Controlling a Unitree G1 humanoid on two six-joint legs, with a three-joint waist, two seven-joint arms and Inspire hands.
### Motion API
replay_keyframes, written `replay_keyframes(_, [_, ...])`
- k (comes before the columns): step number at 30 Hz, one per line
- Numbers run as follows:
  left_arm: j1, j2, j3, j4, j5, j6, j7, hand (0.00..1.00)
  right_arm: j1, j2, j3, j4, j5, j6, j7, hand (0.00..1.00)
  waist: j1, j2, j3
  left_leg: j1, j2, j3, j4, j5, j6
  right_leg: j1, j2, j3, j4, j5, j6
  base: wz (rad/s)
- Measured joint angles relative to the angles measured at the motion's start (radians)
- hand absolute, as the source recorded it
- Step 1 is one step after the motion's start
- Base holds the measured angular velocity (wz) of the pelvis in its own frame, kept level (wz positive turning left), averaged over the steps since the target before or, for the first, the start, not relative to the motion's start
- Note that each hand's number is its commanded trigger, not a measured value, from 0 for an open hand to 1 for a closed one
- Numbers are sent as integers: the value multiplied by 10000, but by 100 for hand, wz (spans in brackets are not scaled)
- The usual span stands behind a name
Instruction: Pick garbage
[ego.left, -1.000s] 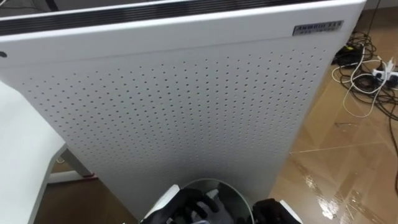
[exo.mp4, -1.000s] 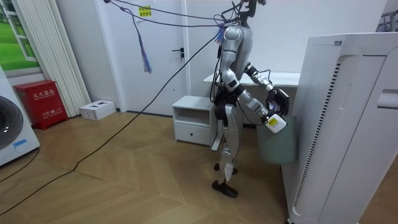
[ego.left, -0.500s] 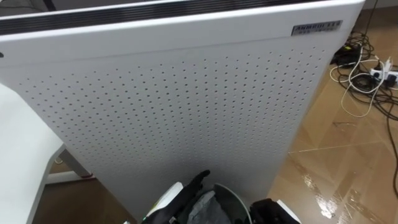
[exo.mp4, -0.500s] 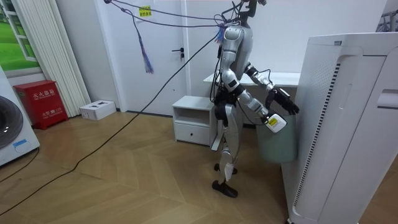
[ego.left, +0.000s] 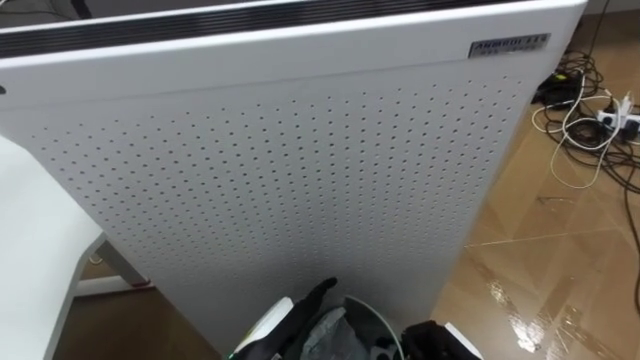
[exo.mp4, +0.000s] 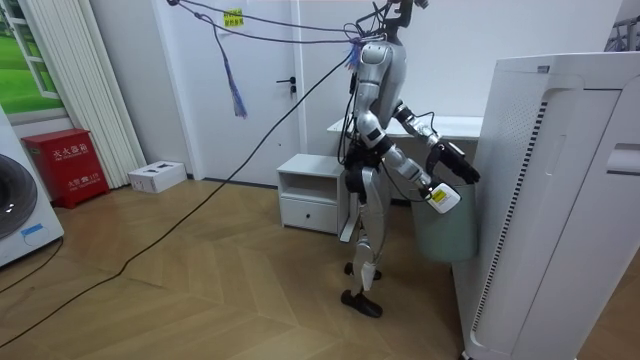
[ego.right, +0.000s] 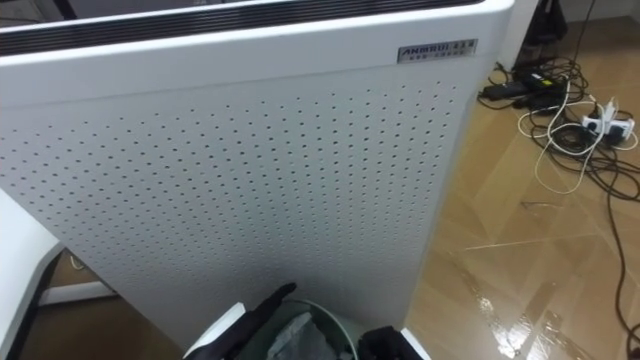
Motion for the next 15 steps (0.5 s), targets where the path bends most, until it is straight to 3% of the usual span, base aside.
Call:
replay_keyframes(12, [5, 52, 47, 513, -19, -44, 649, 0, 297, -203, -136, 0, -15, -172, -324, 100, -118, 41, -60, -79, -63, -520, 22, 14, -8, 289, -169, -609, -245, -9, 3, 14])
replay_keyframes(15, [270, 119, 403, 512, -32, -44, 895, 0, 607, -243, -330, 70, 22, -271, -420, 100, -90, 28, -83, 197, -44, -544, -84, 14, -8, 617, -118, -625, -453, 4, 16, 3])
